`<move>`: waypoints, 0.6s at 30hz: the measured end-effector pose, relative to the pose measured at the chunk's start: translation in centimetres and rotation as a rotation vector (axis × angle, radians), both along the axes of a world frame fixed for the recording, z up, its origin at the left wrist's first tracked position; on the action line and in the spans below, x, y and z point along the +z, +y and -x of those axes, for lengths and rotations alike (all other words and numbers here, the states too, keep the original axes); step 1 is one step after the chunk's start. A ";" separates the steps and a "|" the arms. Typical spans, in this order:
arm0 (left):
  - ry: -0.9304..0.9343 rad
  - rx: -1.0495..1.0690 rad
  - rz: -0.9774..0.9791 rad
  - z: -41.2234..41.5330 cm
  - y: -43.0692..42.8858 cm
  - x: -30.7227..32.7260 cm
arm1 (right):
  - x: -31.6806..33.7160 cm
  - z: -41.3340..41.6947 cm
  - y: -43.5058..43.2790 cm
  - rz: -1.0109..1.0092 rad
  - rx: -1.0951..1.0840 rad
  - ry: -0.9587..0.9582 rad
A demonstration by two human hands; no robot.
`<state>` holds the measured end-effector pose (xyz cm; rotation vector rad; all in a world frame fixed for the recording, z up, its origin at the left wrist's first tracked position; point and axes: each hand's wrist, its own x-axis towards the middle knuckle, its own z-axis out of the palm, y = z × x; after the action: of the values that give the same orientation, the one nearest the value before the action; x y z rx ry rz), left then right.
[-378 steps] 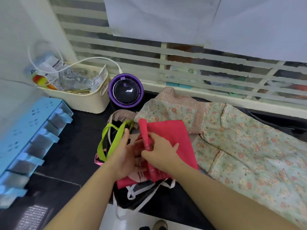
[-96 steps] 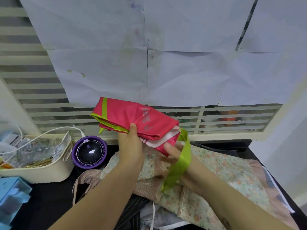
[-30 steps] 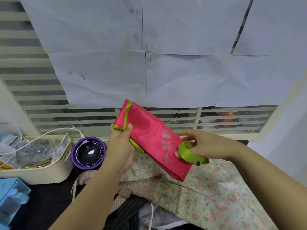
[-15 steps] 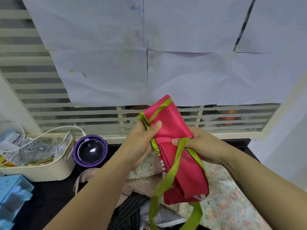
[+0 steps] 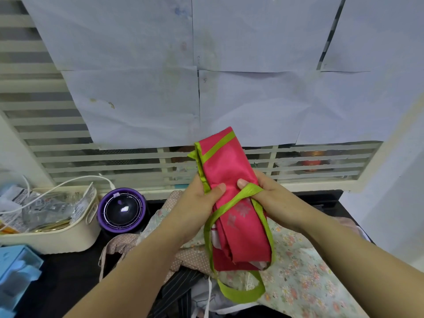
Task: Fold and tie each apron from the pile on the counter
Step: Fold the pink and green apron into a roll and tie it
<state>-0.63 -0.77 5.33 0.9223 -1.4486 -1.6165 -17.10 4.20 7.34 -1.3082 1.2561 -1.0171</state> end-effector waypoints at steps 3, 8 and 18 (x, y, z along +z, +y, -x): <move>0.050 0.161 -0.002 0.6 -0.2 -0.1 | -0.2 0.0 0.1 -0.032 0.044 0.019; 0.119 0.143 -0.229 1.0 0.3 -1.0 | -0.5 0.7 0.5 0.018 0.035 0.122; -1.358 -0.272 1.063 -2.4 -0.5 6.0 | 1.3 3.2 -0.3 0.023 0.345 0.561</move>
<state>1.82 -1.26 11.38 1.1439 -2.9246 0.0865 -20.26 3.88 8.64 -1.8290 1.3545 -0.4286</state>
